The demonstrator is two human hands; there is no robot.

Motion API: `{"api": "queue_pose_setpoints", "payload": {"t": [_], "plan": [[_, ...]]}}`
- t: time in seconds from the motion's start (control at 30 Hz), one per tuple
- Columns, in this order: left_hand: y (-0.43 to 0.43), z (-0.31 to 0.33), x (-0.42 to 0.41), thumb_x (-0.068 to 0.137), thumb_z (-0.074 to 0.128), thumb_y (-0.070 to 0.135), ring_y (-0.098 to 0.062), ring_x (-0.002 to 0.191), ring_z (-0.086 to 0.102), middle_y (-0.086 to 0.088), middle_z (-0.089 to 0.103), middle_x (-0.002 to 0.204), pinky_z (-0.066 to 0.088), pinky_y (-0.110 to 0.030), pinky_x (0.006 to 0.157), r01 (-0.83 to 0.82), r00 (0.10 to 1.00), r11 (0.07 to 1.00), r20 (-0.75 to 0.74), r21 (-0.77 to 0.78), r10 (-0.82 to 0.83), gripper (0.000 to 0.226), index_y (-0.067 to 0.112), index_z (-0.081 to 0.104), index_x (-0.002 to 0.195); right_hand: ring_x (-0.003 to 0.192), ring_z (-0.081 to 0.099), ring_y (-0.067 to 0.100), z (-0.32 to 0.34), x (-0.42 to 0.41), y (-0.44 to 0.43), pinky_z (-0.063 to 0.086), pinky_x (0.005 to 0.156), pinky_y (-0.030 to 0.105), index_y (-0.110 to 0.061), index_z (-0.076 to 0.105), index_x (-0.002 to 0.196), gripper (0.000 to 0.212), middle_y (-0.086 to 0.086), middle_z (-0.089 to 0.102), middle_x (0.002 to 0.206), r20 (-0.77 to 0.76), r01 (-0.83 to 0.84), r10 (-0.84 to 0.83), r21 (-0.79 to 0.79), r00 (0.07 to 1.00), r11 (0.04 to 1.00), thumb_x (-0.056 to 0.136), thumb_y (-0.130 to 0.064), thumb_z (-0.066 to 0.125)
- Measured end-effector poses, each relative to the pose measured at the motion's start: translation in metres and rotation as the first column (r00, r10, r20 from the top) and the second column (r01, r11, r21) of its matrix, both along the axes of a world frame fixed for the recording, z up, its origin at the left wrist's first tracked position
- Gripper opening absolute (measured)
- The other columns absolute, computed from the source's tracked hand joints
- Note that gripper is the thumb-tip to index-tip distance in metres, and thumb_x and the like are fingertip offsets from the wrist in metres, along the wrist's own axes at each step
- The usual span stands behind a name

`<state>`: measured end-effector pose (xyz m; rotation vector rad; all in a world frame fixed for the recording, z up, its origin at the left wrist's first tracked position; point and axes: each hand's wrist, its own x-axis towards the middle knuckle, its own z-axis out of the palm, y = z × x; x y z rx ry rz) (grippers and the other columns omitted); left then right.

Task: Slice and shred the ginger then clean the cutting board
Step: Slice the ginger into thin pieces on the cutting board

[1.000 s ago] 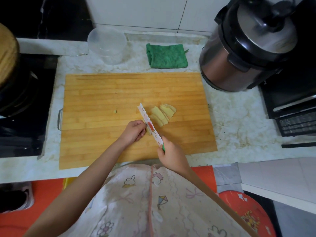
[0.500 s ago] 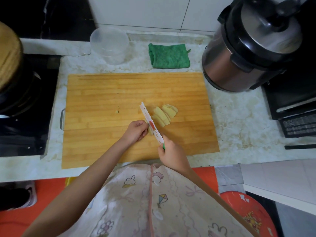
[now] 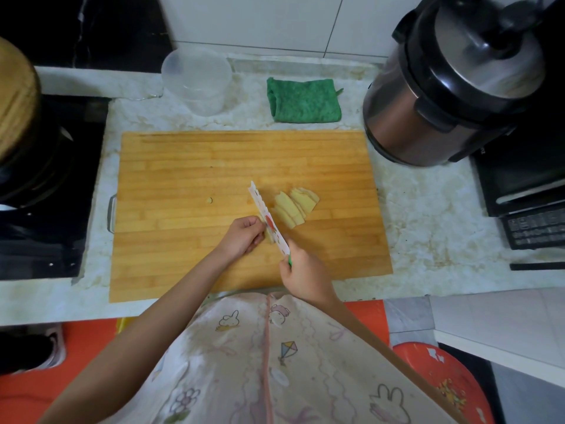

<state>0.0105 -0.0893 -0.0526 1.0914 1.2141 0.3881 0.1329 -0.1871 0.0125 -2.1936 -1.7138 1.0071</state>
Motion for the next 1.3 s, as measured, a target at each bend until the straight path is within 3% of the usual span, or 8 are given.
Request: {"api": "queue_pose_setpoints", "payload": {"t": [0.2, 0.37, 0.57, 0.73, 0.87, 1.07, 1.3], "plan": [[0.0002, 0.0007, -0.0003, 0.097, 0.047, 0.008, -0.009, 0.031, 0.028, -0.001, 0.041, 0.045, 0.022, -0.017, 0.035, 0.001, 1.000, 1.000, -0.010, 0.001, -0.001, 0.041, 0.011, 0.040, 0.057, 0.056, 0.041, 0.017, 0.0016, 0.0024, 0.0005, 0.027, 0.048, 0.026, -0.008, 0.042, 0.139, 0.047, -0.005, 0.039, 0.057, -0.046, 0.022, -0.022, -0.007, 0.999, 1.000, 0.092, -0.009, 0.042], [-0.0027, 0.0007, 0.0003, 0.096, 0.047, 0.008, -0.009, 0.033, 0.028, 0.000, 0.042, 0.044, 0.022, -0.018, 0.036, -0.004, 1.000, 1.000, -0.028, 0.025, 0.005, 0.042, 0.012, 0.038, 0.055, 0.060, 0.048, 0.021, 0.0001, 0.0022, -0.0002, 0.033, 0.052, 0.028, -0.006, 0.047, 0.133, 0.041, 0.007, 0.053, 0.068, -0.052, 0.034, -0.034, -0.005, 0.998, 0.999, 0.092, -0.008, 0.041], [-0.0033, 0.0017, 0.0013, 0.096, 0.048, 0.007, -0.008, 0.033, 0.026, -0.005, 0.041, 0.047, 0.022, -0.018, 0.035, -0.011, 0.999, 0.999, -0.039, 0.039, 0.013, 0.042, 0.012, 0.039, 0.055, 0.061, 0.048, 0.022, 0.0002, 0.0023, -0.0026, 0.032, 0.053, 0.028, -0.007, 0.045, 0.135, 0.042, 0.011, 0.058, 0.074, -0.057, 0.033, -0.033, 0.007, 0.998, 0.999, 0.093, -0.009, 0.042], [-0.0046, 0.0032, 0.0011, 0.097, 0.048, 0.007, -0.007, 0.033, 0.026, -0.004, 0.041, 0.046, 0.022, -0.018, 0.035, -0.010, 0.999, 0.999, -0.046, 0.050, 0.013, 0.044, 0.013, 0.038, 0.055, 0.060, 0.047, 0.021, -0.0009, 0.0020, -0.0024, 0.029, 0.049, 0.027, -0.007, 0.043, 0.137, 0.044, 0.007, 0.054, 0.069, -0.038, 0.028, -0.028, 0.000, 0.999, 1.000, 0.093, -0.010, 0.041], [-0.0038, 0.0045, 0.0009, 0.096, 0.048, 0.007, -0.007, 0.033, 0.027, -0.007, 0.041, 0.050, 0.023, -0.018, 0.035, 0.001, 0.998, 0.998, -0.069, 0.058, 0.003, 0.043, 0.013, 0.038, 0.055, 0.060, 0.045, 0.021, -0.0010, 0.0010, -0.0012, 0.026, 0.047, 0.028, -0.006, 0.043, 0.137, 0.044, -0.004, 0.040, 0.058, -0.014, 0.024, -0.024, -0.017, 1.000, 1.000, 0.094, -0.011, 0.041], [-0.0042, 0.0070, 0.0023, 0.095, 0.046, 0.004, -0.005, 0.034, 0.024, -0.003, 0.040, 0.049, 0.020, -0.018, 0.035, -0.041, 0.997, 0.999, -0.067, 0.033, 0.043, 0.041, 0.012, 0.037, 0.055, 0.053, 0.041, 0.018, 0.0021, 0.0018, 0.0013, 0.024, 0.045, 0.026, -0.003, 0.045, 0.134, 0.041, -0.004, 0.039, 0.056, -0.038, 0.033, -0.034, -0.012, 0.999, 0.999, 0.094, -0.009, 0.041], [-0.0027, 0.0075, 0.0018, 0.095, 0.049, 0.008, -0.005, 0.035, 0.026, -0.004, 0.041, 0.052, 0.022, -0.020, 0.039, -0.041, 0.996, 0.999, -0.078, 0.018, 0.043, 0.041, 0.014, 0.038, 0.055, 0.070, 0.050, 0.030, 0.0001, 0.0002, 0.0009, 0.028, 0.053, 0.029, -0.005, 0.045, 0.134, 0.042, 0.003, 0.046, 0.065, -0.009, 0.023, -0.023, -0.023, 1.000, 0.999, 0.092, -0.010, 0.042]]}}
